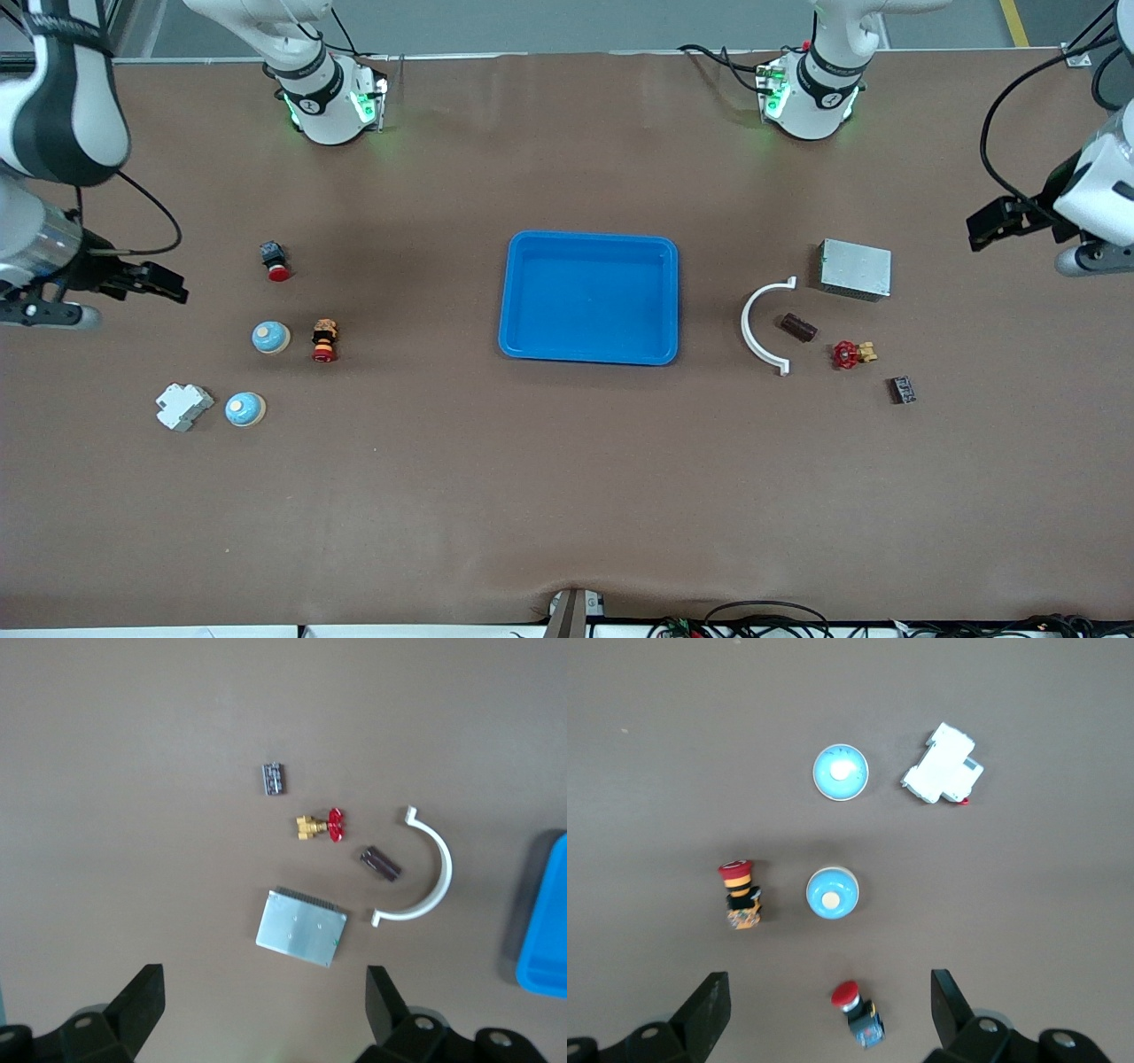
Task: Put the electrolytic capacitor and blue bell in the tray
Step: 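Move the right gripper toward the blue bell while the left gripper reaches the capacitor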
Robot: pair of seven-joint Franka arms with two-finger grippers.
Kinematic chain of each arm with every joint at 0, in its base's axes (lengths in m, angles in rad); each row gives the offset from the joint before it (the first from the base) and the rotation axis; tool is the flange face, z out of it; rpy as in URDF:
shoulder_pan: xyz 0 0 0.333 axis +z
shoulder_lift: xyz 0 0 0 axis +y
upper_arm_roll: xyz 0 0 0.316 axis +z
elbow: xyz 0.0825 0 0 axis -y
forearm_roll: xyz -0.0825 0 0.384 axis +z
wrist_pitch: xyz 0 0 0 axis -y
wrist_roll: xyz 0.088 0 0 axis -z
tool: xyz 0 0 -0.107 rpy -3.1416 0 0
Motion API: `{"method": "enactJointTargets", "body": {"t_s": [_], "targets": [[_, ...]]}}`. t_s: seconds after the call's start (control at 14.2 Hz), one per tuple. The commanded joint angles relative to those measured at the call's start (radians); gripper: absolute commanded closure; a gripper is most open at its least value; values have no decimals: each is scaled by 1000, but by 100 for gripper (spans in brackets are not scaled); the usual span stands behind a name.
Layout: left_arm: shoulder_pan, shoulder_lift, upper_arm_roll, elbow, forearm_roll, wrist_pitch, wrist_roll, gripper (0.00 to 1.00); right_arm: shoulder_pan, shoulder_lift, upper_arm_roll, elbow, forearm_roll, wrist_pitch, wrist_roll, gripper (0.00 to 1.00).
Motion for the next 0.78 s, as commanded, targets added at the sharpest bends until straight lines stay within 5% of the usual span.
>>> {"method": "enactJointTargets", "body": {"t_s": [0.0, 0.28, 0.7], "targets": [[22, 9, -5, -47, 18, 85, -1, 0, -11, 8, 8, -156, 18, 188, -1, 0], [71, 16, -5, -184, 18, 300, -1, 0, -11, 95, 9, -221, 18, 356, -1, 0], [131, 151, -5, -196, 18, 489, -1, 0, -7, 219, 9, -290, 20, 583, 10, 0]]}}
